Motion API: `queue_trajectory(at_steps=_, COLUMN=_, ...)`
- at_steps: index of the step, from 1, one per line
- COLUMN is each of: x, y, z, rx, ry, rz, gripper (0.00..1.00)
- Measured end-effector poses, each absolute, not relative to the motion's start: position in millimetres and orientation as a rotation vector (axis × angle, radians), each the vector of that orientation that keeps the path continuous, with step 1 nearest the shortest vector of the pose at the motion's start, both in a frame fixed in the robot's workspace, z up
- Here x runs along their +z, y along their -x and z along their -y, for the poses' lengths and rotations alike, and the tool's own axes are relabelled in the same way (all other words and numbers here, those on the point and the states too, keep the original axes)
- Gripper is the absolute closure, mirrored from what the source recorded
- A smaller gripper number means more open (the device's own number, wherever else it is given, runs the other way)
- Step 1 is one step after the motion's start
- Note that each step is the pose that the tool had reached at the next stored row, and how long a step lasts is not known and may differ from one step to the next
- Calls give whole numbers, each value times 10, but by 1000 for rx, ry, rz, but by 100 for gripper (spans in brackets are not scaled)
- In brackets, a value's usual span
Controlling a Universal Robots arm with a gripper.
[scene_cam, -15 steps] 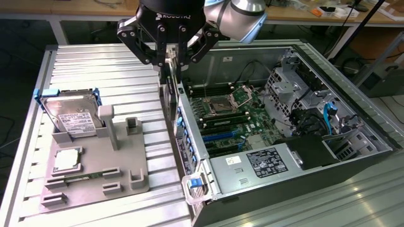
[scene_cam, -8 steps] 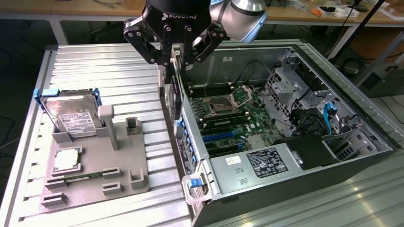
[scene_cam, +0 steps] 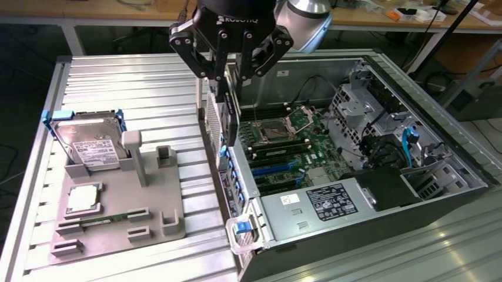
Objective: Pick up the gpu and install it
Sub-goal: 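Pick up the gpu and move the gpu toward the slot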
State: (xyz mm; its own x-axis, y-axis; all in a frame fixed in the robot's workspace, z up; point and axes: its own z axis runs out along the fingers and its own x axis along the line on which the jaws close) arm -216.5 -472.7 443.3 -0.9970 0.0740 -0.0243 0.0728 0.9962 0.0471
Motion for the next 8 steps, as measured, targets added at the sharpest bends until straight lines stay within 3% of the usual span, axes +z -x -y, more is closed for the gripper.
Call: queue_trajectory(at_steps=8, x=4433, y=1975, z=4717, rx=72, ry=-114, rz=-3113, gripper=73)
